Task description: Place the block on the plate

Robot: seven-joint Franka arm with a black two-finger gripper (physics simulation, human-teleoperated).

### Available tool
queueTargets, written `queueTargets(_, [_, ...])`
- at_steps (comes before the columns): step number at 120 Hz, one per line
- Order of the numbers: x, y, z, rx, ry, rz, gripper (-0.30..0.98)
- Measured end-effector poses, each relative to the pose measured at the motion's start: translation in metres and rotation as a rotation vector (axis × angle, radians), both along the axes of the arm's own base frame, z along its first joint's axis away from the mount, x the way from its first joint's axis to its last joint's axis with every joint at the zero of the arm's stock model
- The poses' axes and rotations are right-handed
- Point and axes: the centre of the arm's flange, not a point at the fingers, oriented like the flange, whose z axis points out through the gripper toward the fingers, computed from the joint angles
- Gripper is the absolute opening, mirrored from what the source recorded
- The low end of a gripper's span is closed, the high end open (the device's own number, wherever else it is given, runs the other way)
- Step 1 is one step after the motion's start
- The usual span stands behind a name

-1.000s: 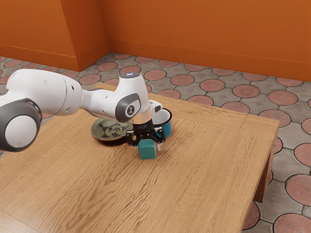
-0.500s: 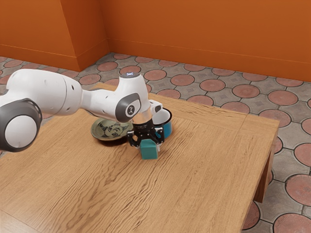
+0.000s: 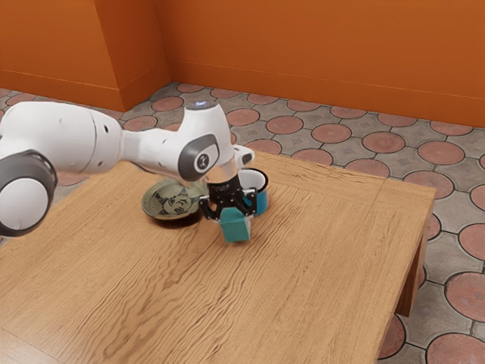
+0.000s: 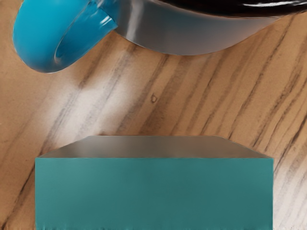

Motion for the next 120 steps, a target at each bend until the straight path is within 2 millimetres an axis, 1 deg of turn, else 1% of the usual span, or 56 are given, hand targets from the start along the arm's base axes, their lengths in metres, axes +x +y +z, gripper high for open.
queueTargets(14, [-0.002,-0.003,0.027,0.004,-0.017,-0.007,0.39])
queueTargets(40, [-0.011,-0.008,0.091,0.016,-0.057,-0.022,0.39])
queueTargets(50, [-0.017,-0.007,0.122,0.024,-0.076,-0.026,0.39])
queueTargets(55, [-0.018,-0.003,0.132,0.028,-0.079,-0.024,0.39])
queueTargets(68, [-0.016,0.016,0.146,0.038,-0.068,-0.013,0.39])
queueTargets(72, [-0.012,0.025,0.151,0.040,-0.069,-0.007,0.39])
queueTargets(81, [0.009,0.050,0.166,0.040,-0.079,0.008,0.39])
queueTargets(88, [0.022,0.071,0.167,0.044,-0.072,0.020,0.40])
queueTargets(96, [0.032,0.102,0.159,0.052,-0.050,0.037,0.40])
queueTargets(110, [0.039,0.152,0.130,0.052,0.009,0.059,0.41])
queueTargets(120, [0.040,0.179,0.103,0.027,0.052,0.060,0.40])
